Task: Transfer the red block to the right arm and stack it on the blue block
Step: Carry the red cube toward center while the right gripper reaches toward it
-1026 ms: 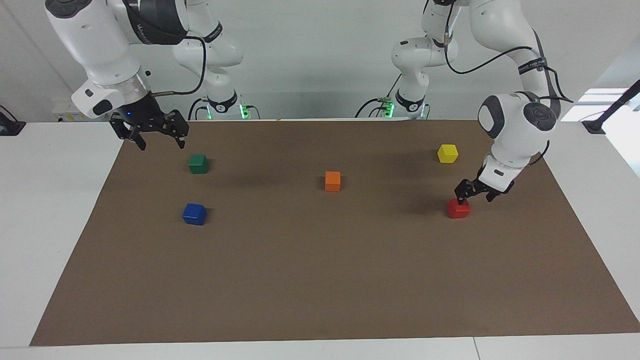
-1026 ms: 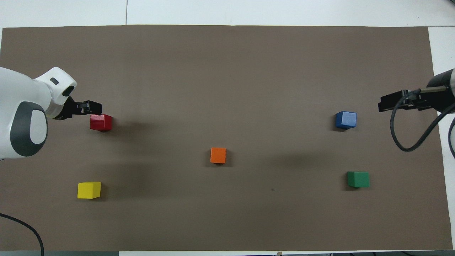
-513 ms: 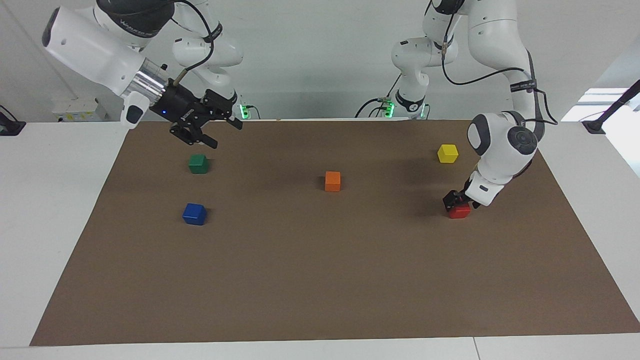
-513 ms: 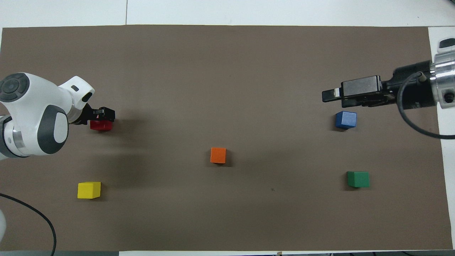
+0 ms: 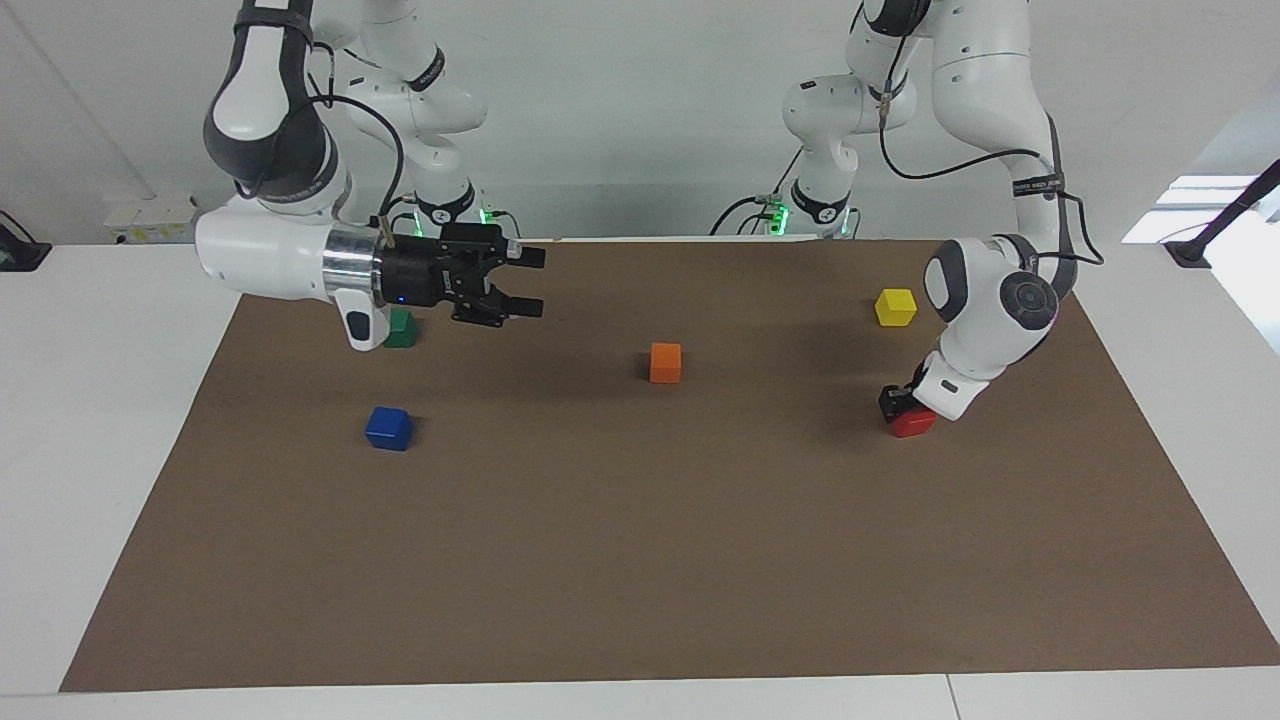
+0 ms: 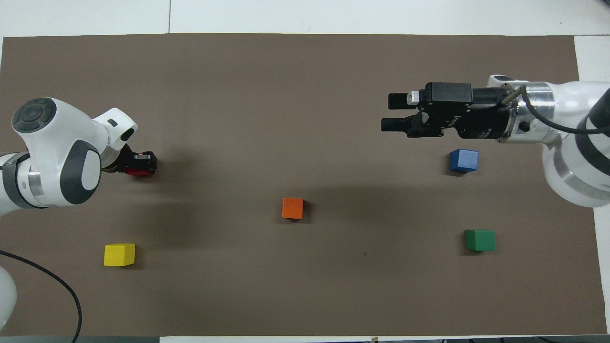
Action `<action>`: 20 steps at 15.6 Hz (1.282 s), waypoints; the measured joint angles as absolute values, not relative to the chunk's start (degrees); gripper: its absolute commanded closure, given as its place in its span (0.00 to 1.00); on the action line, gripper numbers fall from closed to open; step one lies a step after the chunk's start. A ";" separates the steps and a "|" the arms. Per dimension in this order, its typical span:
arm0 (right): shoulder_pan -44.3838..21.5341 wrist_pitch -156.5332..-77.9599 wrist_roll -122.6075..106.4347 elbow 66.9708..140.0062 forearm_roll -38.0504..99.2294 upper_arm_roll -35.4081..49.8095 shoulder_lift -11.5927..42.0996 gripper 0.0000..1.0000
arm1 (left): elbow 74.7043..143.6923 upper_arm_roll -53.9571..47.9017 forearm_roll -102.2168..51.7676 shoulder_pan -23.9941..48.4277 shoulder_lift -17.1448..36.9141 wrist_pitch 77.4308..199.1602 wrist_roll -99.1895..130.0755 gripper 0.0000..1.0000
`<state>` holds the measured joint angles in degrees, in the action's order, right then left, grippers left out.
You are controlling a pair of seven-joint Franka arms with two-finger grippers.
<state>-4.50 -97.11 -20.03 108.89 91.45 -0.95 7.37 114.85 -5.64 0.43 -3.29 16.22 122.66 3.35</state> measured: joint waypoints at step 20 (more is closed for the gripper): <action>-17.08 -71.29 -38.91 107.57 129.56 -0.29 29.54 0.00 | 98.09 -11.19 -41.72 -2.48 -2.94 87.95 72.28 1.00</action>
